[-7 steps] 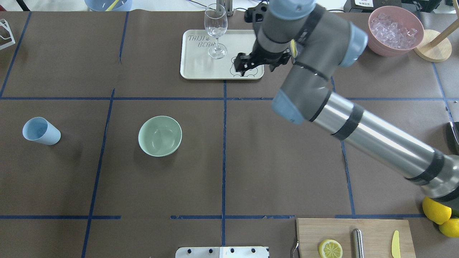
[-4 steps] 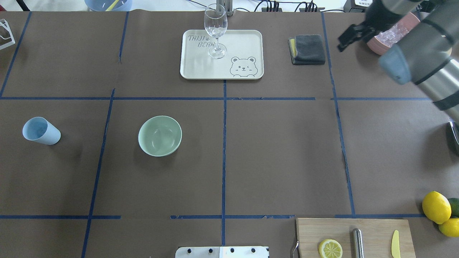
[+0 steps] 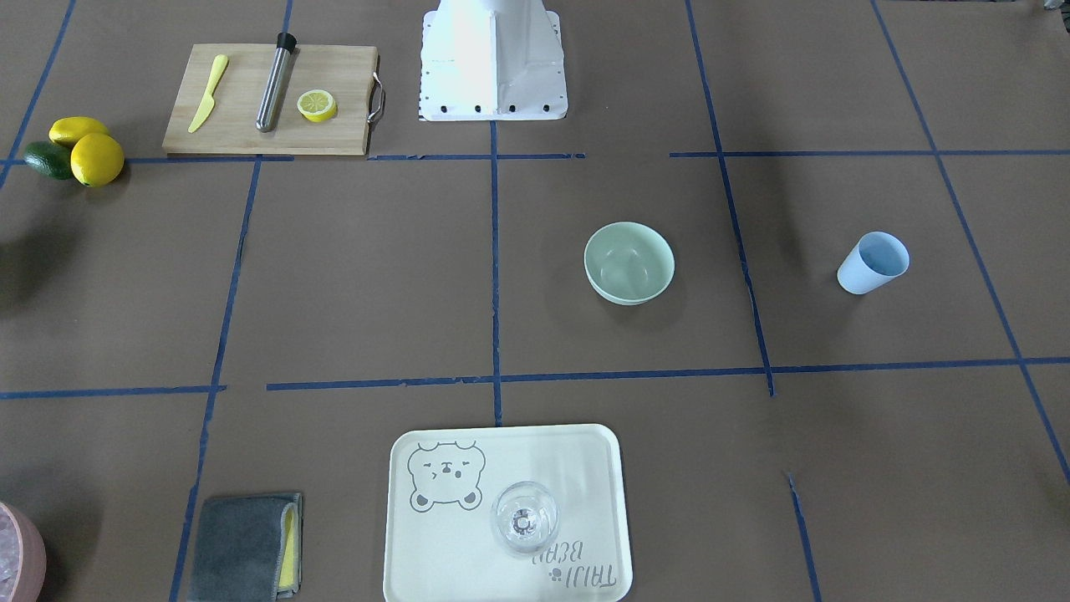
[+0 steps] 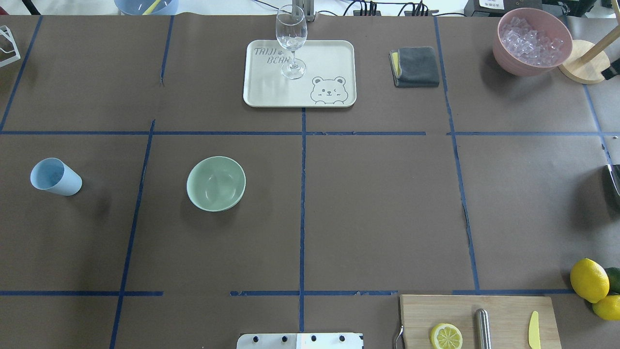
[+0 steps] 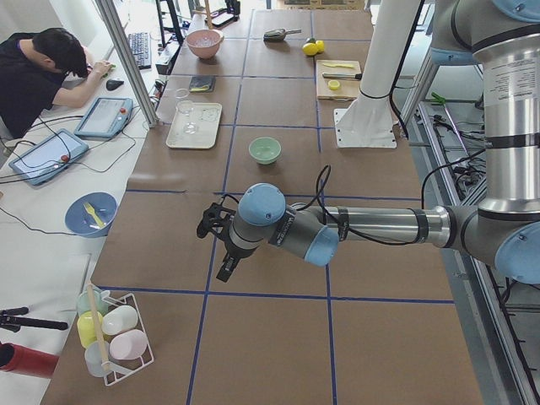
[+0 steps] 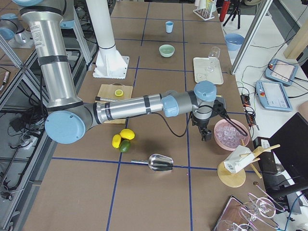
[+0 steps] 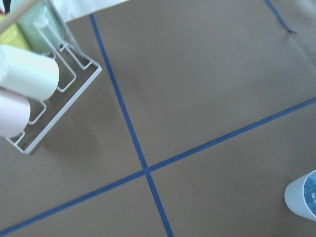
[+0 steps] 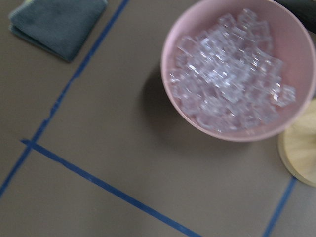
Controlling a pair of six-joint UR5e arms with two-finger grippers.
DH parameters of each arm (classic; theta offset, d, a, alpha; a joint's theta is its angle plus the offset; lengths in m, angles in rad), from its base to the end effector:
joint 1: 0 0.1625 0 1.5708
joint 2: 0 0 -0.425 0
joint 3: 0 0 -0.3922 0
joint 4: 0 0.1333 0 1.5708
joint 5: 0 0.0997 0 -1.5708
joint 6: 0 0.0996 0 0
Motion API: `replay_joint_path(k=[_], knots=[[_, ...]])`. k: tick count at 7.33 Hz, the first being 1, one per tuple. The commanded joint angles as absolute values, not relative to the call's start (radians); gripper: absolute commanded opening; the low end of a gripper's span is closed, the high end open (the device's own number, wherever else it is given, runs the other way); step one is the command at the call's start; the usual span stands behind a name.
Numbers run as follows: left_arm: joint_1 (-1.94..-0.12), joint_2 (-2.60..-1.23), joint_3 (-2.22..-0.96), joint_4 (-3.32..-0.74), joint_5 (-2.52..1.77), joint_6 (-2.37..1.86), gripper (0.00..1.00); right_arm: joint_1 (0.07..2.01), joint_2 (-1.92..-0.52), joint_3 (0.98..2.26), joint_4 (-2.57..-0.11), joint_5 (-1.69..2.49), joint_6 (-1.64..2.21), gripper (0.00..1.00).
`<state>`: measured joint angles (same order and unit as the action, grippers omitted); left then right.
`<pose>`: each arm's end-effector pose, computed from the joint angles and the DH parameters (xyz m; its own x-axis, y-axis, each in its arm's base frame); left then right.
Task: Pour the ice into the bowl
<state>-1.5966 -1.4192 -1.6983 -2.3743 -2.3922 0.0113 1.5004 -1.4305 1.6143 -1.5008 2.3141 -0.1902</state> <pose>-0.0719 -0.4448 0.5703 0.6944 0.5048 -0.5128 0.0105 0.7054 0.7087 0.0264 -0.5632 0.5576 0.6966 -0.3998 0.5958 0.2034 0.9063 0.3704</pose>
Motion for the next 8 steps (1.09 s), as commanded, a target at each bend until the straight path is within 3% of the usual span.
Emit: replay_joint_path(k=[1,4,8], knots=[[-1.573,-1.424,-1.693,-2.59,-2.425,-0.149,1.0,1.523,-1.528,1.677,-1.503,2.328,-0.198,1.0],[-1.326,-1.373,-1.697,-2.831,-2.188,-0.519,1.0,1.523,-1.601,1.71,-1.493,2.327,-0.181,1.0],[-0.981,-1.163,-1.73,-3.152,-1.756,-0.761,1.0,1.523,-1.623,1.715,-1.491,2.324,-0.184,1.0]])
